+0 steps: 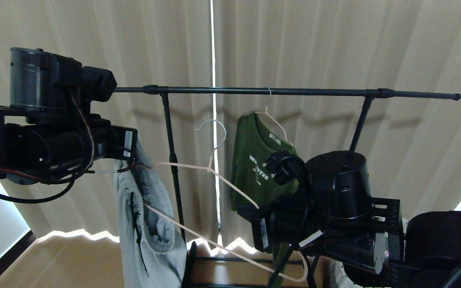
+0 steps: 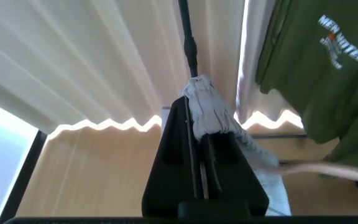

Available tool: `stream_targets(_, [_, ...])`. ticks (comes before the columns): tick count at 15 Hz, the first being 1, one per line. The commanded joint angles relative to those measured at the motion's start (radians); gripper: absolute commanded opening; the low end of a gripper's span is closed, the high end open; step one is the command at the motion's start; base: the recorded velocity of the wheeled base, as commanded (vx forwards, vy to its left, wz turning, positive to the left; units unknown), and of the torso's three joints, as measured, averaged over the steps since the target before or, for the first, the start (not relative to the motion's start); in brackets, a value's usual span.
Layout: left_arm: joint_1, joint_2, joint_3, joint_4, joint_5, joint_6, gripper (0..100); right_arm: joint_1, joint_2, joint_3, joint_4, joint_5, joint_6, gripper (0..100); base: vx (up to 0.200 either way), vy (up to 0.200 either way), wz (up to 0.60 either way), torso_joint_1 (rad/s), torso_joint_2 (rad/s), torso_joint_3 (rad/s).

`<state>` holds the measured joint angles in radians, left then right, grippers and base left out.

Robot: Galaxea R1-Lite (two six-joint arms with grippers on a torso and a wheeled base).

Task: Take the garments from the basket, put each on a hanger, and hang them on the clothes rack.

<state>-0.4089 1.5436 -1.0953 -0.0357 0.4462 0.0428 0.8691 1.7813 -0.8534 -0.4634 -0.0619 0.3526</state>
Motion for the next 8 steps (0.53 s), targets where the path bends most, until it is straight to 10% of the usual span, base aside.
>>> stream_targets(1, [-0.002, 0.0, -0.005, -0.001, 0.0, -0.004, 0, 0.01, 0.0, -0.006, 0.019, -0.015, 0.011, 0, 0.0, 0.0, 0.0, 0.0, 0.0, 0.0])
stream_targets(8, [-0.007, -0.046, 0.003, 0.106, 0.002, -0.004, 0, -0.05, 0.064, -0.088, 0.023, -0.088, 0.049, 0, 0.0, 0.0, 0.0, 0.0, 0.0, 0.0])
